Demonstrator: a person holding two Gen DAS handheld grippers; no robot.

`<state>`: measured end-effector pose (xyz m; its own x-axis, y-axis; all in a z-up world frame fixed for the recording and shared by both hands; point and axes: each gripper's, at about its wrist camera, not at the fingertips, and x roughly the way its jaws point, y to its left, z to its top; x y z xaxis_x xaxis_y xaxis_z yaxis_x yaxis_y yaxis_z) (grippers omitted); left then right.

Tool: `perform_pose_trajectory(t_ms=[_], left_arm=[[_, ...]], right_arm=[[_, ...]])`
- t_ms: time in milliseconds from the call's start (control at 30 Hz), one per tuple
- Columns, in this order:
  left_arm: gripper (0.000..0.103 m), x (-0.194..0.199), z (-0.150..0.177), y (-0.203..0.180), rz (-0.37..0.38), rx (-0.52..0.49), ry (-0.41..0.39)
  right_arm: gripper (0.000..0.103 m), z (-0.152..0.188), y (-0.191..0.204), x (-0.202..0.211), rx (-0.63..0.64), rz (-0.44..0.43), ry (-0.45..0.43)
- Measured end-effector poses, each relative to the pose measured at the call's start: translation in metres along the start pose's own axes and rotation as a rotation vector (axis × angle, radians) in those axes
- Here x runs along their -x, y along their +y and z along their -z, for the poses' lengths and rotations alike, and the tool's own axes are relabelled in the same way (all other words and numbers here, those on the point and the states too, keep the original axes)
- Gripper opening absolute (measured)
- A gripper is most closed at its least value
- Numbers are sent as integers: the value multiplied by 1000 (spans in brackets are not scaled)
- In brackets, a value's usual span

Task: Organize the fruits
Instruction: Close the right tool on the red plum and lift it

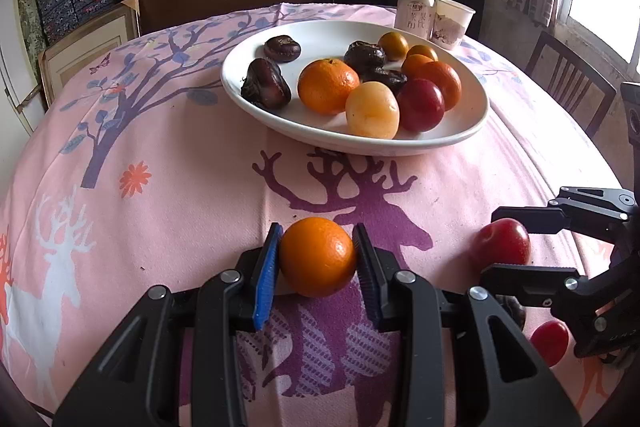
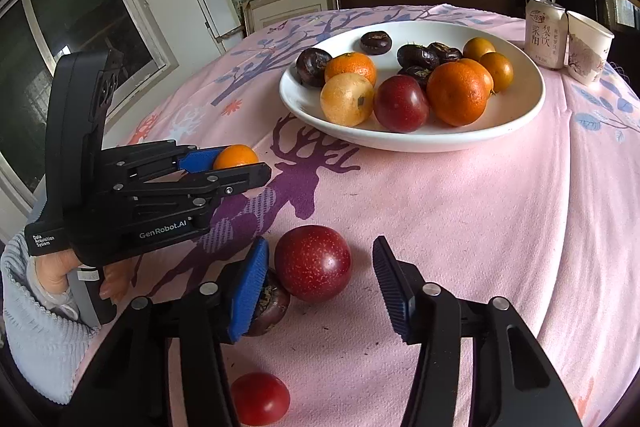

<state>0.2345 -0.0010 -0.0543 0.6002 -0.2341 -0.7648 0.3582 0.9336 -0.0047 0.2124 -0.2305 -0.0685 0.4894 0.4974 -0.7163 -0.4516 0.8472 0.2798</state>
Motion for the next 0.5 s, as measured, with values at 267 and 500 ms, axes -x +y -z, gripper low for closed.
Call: perform_pose_trajectory(t_ms=[267, 500], left_arm=[[35, 0, 0, -2, 4, -15, 1], [35, 3, 1, -6, 5, -26, -12]], right_arm=[[38, 0, 1, 0, 0, -15, 4], [38, -3, -4, 6, -14, -7, -23]])
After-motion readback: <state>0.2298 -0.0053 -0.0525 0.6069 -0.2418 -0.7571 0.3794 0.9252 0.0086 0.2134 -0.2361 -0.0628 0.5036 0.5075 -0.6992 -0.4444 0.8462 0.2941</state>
